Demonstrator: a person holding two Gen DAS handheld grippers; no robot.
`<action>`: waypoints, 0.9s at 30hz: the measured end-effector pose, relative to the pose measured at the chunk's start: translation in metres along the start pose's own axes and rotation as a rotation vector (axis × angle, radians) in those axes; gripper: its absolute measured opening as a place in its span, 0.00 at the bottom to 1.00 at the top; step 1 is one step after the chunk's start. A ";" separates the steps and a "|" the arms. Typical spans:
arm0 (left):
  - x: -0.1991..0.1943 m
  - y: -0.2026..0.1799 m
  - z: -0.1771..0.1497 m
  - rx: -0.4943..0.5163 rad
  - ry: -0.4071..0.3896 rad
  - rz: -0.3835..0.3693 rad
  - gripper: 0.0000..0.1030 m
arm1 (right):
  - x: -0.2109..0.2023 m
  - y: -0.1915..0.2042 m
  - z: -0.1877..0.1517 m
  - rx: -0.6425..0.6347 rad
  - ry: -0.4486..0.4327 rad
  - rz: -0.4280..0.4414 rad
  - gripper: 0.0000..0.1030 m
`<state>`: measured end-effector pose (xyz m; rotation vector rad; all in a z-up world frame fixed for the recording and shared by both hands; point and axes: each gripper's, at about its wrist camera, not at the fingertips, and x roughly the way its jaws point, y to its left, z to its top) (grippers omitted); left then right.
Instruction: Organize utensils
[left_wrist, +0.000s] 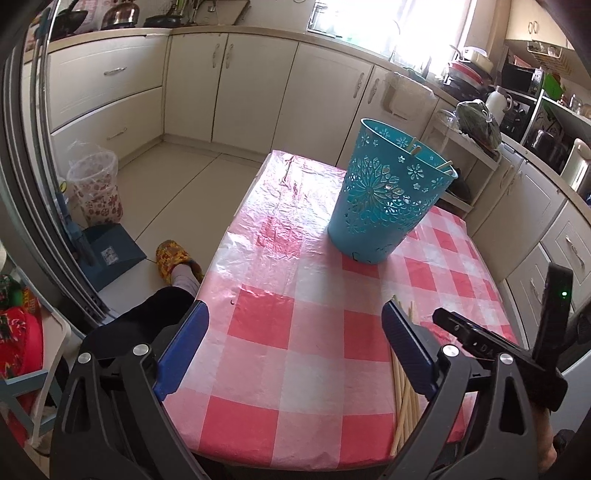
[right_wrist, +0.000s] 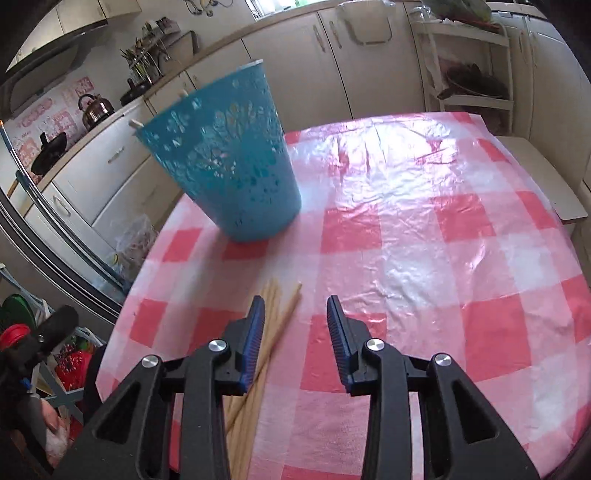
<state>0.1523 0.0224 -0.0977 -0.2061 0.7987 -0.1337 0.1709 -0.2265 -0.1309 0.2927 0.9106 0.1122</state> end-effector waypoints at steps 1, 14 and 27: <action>-0.003 -0.002 0.000 0.011 -0.005 0.005 0.89 | 0.004 0.002 0.000 -0.006 0.009 -0.007 0.35; -0.005 -0.002 -0.002 0.023 -0.002 0.018 0.91 | 0.024 0.024 -0.012 -0.147 0.052 -0.087 0.33; 0.007 -0.011 -0.008 0.051 0.053 0.019 0.91 | 0.026 0.023 -0.011 -0.470 0.132 0.010 0.30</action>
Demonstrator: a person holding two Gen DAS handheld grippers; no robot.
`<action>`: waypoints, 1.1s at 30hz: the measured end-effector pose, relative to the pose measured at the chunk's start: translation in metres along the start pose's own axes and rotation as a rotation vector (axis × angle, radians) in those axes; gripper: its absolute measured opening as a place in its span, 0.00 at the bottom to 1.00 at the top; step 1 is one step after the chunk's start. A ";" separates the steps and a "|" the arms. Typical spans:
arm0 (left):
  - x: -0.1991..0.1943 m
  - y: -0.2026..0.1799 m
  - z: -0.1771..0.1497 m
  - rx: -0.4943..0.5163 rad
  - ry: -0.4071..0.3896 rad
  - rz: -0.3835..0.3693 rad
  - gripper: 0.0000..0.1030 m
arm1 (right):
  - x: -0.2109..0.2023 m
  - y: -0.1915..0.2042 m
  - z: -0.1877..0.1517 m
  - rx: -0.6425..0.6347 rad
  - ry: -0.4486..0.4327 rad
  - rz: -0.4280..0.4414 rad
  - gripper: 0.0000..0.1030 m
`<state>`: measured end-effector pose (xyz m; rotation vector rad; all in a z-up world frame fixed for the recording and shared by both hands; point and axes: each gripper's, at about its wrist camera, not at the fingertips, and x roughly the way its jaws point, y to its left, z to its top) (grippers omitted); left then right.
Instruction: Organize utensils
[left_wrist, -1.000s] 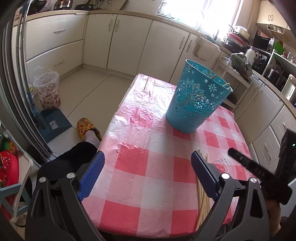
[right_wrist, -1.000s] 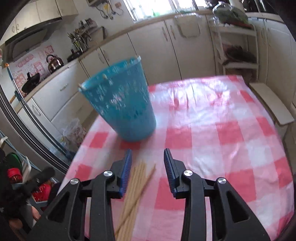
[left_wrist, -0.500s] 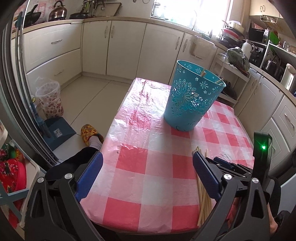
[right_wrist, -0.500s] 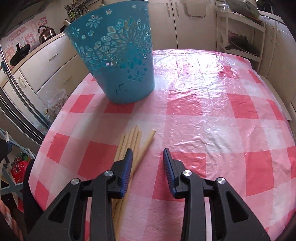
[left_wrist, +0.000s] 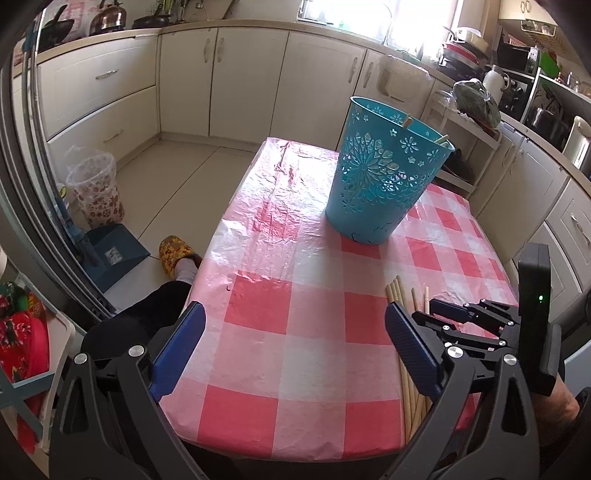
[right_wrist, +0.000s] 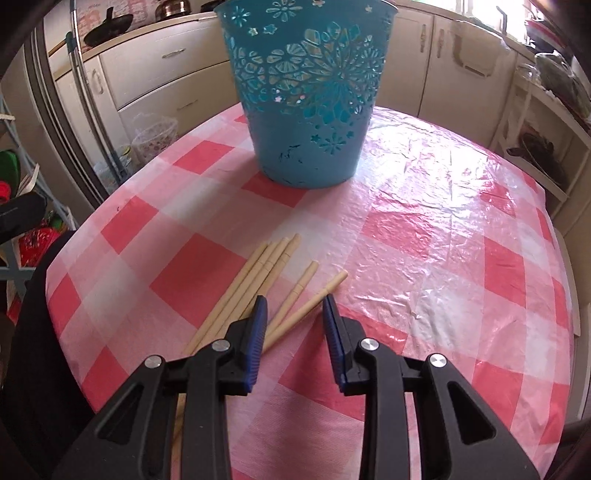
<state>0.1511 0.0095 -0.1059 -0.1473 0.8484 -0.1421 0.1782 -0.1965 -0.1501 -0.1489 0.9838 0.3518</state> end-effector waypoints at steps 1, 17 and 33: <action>0.002 -0.003 -0.001 0.009 0.006 0.000 0.91 | 0.000 -0.001 0.000 -0.012 0.005 0.007 0.30; 0.023 -0.034 -0.012 0.110 0.085 -0.013 0.91 | -0.007 -0.015 -0.005 0.085 -0.007 0.024 0.31; 0.086 -0.082 -0.009 0.203 0.186 -0.015 0.91 | -0.006 -0.007 -0.007 -0.140 0.026 -0.059 0.29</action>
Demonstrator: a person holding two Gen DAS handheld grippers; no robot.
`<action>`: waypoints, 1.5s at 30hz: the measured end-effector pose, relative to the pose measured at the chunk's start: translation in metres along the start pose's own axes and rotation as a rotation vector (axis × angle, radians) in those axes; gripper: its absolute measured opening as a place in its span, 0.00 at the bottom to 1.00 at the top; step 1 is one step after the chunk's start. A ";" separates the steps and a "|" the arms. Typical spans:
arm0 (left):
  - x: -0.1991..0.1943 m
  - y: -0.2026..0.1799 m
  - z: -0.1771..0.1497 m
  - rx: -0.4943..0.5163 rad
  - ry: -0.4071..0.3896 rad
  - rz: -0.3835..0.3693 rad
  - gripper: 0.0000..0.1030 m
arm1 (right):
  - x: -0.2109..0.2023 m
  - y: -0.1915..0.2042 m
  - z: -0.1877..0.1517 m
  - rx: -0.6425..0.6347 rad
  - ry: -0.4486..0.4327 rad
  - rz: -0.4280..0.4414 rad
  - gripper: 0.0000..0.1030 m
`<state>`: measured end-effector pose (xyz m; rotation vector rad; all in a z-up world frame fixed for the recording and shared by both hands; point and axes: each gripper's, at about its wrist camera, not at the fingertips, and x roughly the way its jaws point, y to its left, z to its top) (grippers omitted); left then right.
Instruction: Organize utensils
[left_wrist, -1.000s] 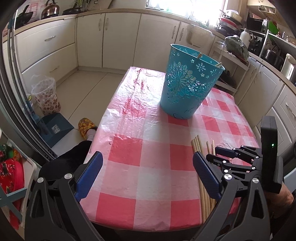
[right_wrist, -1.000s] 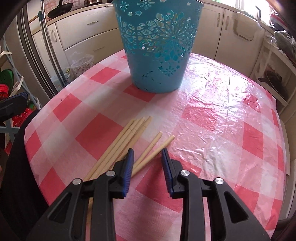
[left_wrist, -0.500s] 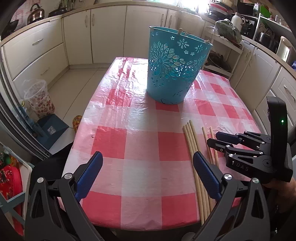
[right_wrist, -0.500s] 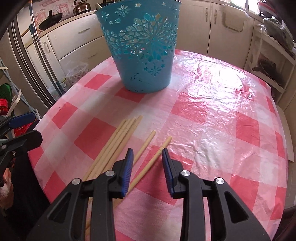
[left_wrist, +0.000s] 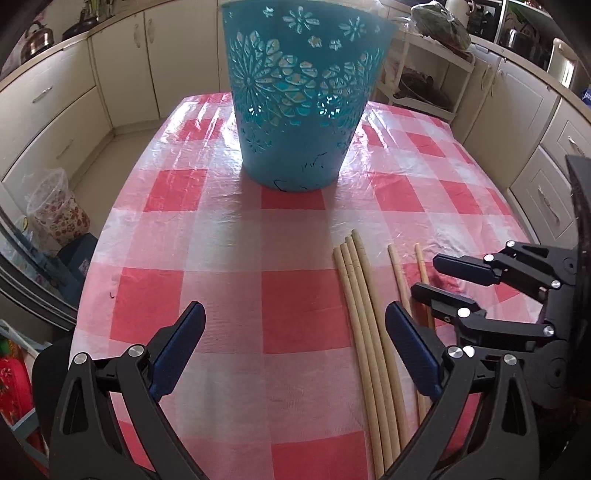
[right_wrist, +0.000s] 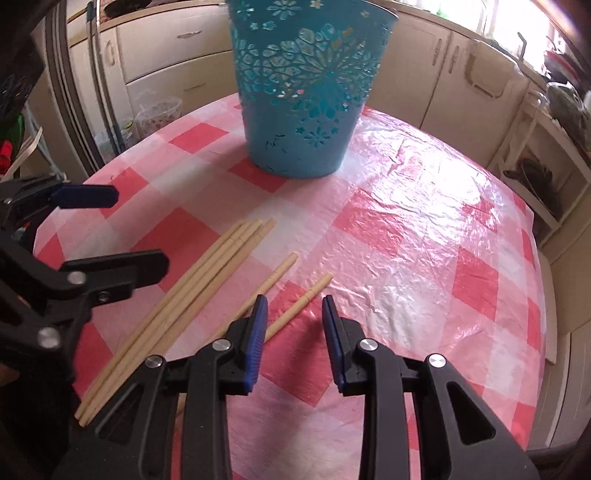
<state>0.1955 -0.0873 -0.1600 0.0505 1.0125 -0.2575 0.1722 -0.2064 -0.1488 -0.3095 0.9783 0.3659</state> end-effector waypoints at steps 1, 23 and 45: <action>0.004 -0.001 0.000 0.002 0.009 0.006 0.91 | 0.000 -0.003 0.000 -0.008 0.009 0.007 0.29; 0.021 -0.002 0.001 0.022 0.016 0.107 0.82 | -0.003 -0.031 -0.011 0.183 -0.038 0.048 0.29; 0.024 0.014 0.023 0.277 0.045 -0.158 0.06 | 0.000 -0.021 -0.005 0.144 0.030 0.043 0.09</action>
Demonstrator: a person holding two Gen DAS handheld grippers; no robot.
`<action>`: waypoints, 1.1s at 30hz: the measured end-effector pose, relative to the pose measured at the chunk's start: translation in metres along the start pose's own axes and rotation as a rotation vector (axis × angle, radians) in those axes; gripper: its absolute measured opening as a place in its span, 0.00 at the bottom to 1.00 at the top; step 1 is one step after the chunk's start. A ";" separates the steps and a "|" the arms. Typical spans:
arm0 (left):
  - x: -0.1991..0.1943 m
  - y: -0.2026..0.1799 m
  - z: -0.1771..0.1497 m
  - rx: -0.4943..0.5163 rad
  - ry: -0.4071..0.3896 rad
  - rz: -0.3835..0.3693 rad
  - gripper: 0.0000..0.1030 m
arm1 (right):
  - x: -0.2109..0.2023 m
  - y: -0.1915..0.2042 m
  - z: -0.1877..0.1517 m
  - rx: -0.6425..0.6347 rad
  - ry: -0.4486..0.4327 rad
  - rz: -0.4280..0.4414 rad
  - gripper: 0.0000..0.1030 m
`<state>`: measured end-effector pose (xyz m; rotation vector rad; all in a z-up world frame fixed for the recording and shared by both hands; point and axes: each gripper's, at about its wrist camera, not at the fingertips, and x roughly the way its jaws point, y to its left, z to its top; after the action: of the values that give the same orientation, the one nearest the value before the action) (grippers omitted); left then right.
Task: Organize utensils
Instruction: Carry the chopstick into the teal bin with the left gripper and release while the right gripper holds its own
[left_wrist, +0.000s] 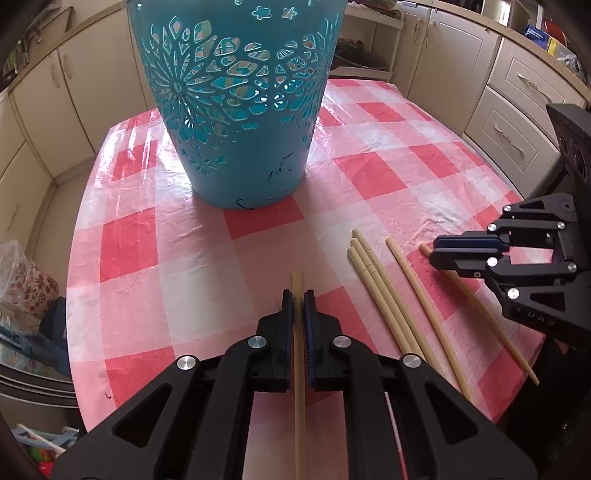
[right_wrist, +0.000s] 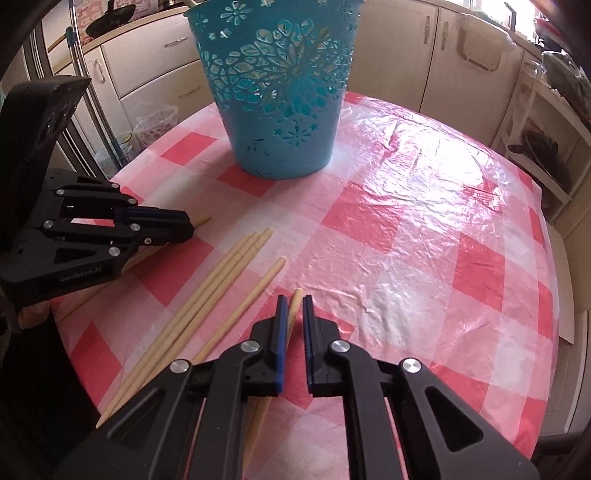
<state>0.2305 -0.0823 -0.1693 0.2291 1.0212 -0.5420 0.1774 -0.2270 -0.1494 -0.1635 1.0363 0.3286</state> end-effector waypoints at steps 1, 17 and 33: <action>0.000 0.000 0.000 -0.012 0.005 0.004 0.07 | -0.001 0.000 -0.004 0.006 -0.010 -0.001 0.09; 0.002 -0.016 0.000 -0.015 -0.005 0.093 0.08 | -0.002 -0.001 -0.006 0.037 -0.002 -0.010 0.07; -0.096 0.007 0.013 -0.195 -0.283 -0.111 0.05 | -0.012 -0.009 -0.023 0.137 -0.117 0.009 0.06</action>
<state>0.2049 -0.0516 -0.0807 -0.0768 0.8071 -0.5533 0.1563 -0.2446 -0.1507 -0.0161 0.9405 0.2708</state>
